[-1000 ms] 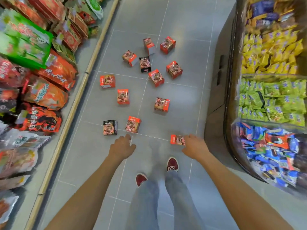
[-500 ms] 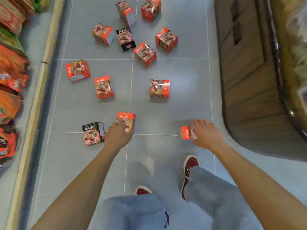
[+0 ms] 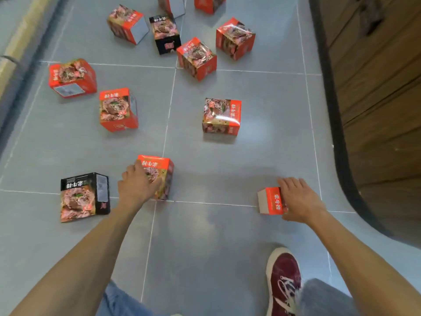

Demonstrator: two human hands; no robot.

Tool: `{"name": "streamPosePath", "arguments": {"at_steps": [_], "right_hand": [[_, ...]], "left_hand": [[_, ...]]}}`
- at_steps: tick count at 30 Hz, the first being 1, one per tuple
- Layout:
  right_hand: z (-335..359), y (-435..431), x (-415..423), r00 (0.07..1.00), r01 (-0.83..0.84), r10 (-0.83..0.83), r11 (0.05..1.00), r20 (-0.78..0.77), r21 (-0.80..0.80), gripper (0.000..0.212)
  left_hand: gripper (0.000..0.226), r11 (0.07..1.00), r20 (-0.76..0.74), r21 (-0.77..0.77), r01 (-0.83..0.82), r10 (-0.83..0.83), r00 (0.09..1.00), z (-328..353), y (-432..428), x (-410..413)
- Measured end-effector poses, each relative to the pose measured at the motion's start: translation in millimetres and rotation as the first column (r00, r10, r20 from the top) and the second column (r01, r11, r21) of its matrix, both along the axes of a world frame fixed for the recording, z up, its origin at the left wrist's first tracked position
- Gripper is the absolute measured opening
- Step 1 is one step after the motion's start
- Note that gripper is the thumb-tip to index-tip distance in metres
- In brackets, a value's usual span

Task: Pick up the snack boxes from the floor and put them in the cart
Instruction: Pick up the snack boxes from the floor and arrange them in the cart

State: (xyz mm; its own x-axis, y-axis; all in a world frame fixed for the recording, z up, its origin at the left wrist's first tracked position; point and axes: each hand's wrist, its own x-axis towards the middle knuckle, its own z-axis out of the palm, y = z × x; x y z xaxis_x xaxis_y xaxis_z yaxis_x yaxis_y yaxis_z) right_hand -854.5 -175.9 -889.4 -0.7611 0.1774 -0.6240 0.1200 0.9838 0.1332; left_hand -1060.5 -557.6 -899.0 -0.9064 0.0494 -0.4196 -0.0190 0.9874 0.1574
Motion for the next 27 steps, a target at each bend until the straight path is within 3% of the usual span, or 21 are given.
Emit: {"name": "streamPosePath", "arguments": {"at_steps": [6,8,12,18,22,27], "right_hand": [[-44.8,12.1,12.1,0.994,-0.029,0.024,0.999,-0.105,-0.045,0.075],[-42.6,11.9,9.4,0.994,-0.033,0.028,0.998,-0.103,-0.045,0.071],[-37.8,9.4,4.0,0.997,-0.016,0.013,0.999,-0.077,-0.041,0.069],[-27.9,-4.5,0.7,0.998,0.047,-0.048,0.999,-0.045,-0.014,0.074],[2.3,-19.2,-5.1,0.995,0.086,-0.086,0.996,-0.054,-0.012,0.080],[105.9,-43.8,-27.6,0.991,0.109,-0.111,0.994,-0.079,-0.033,0.089]], "left_hand": [[0.123,0.987,0.071,-0.003,-0.161,0.161,0.984,-41.8,-0.5,-12.4],[0.132,0.980,0.034,0.007,-0.199,0.199,0.979,-54.0,4.7,-10.0],[0.136,0.970,-0.077,0.008,-0.243,0.243,0.967,-70.3,12.5,-9.5],[0.130,0.946,-0.050,0.033,-0.321,0.323,0.945,-71.1,11.0,-5.8],[0.115,0.976,-0.128,0.095,-0.198,0.209,0.969,-41.7,19.9,9.0],[0.110,0.980,-0.146,0.176,-0.091,0.118,0.982,71.5,31.5,16.4]]}}
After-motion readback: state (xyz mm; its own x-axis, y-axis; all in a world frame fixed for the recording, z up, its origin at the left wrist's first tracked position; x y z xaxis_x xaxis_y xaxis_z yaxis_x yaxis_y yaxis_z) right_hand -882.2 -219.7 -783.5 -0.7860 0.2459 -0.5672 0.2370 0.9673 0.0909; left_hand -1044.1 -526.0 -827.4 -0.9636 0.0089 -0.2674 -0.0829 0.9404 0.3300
